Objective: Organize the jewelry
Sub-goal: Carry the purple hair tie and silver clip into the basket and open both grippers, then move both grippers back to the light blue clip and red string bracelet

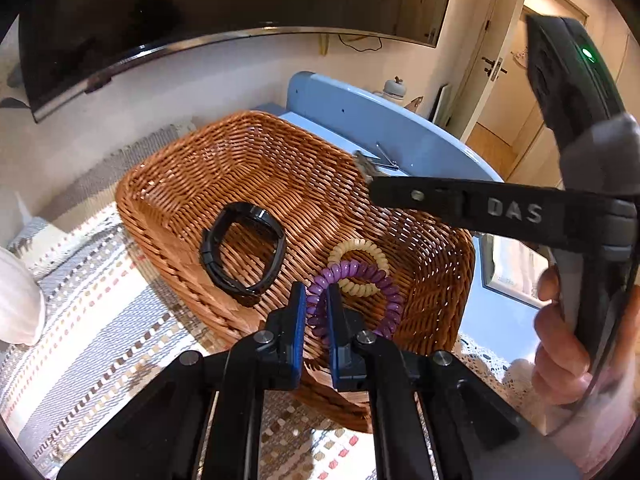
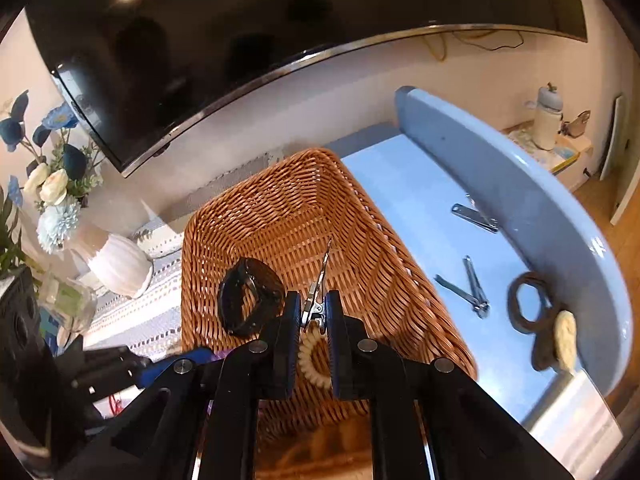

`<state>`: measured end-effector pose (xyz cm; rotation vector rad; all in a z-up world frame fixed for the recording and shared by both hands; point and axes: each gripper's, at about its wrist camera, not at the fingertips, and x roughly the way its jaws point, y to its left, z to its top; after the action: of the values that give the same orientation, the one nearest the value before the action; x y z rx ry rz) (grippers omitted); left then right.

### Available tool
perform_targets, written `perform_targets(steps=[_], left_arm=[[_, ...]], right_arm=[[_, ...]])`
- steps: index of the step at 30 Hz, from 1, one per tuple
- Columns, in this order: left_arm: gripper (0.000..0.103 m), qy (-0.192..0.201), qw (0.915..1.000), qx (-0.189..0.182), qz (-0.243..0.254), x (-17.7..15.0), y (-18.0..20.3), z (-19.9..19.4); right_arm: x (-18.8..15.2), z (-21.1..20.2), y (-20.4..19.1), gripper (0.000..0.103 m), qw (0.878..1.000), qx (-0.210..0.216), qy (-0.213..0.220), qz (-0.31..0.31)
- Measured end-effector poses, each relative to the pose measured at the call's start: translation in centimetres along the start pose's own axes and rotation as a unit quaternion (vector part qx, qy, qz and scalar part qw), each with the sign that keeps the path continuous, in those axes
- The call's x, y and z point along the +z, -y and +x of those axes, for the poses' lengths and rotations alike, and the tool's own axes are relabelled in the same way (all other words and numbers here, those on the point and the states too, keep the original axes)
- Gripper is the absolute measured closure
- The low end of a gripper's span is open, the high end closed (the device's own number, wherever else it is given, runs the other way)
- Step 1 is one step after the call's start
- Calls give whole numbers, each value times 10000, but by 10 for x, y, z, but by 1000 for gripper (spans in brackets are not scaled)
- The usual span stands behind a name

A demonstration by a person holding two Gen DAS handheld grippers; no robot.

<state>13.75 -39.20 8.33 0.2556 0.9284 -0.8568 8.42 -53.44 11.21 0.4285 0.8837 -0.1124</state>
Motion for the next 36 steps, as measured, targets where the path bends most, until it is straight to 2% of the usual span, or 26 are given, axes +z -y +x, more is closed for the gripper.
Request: perform_targets(steps=[4, 6, 7, 8, 10, 13, 16, 22, 27, 30, 33, 36], left_arm=[[94, 96, 9999, -40, 45, -1, -2, -1], [83, 182, 9997, -142, -4, -1, -6, -7], [68, 222, 9995, -191, -70, -2, -9, -11], [61, 260, 9994, -189, -108, -3, -11, -16], [61, 364, 9991, -157, -160, -5, -16, -29], [61, 561, 9976, -330, -242, -14, -25, -57], [61, 721, 9965, -254, -332, -25, -34, -86], [61, 1137, 9907, 210, -720, -65, -69, -159], [61, 1460, 9780, 890, -1191, -116, -121, -223], [61, 1476, 9663, 1143, -1770, -155, -159, -245], [61, 1298, 9524, 1452, -2344, -198, -192, -244], [61, 990, 9376, 1693, -2872, -241, -219, -230]], right_arm=[[4, 13, -3, 90, 10000, 67, -30, -39], [5, 16, -4, 89, 9999, 162, -28, -36], [6, 16, -4, 87, 9998, 206, -19, -15], [5, 14, -3, 84, 9997, 242, 7, 19], [3, 7, -2, 68, 9997, 220, 84, 59], [-3, -7, -5, 67, 9996, 239, 170, -10], [-9, -21, -14, 67, 9993, 297, 201, -70], [-29, -62, -58, 67, 9965, 646, 342, -411], [-70, -79, -119, 67, 9885, 1089, 396, -974], [-107, -63, -157, 67, 9831, 1313, 237, -1250], [-142, -31, -188, 67, 9786, 1331, 56, -1571], [-164, -1, -203, 67, 9741, 1397, -35, -1778]])
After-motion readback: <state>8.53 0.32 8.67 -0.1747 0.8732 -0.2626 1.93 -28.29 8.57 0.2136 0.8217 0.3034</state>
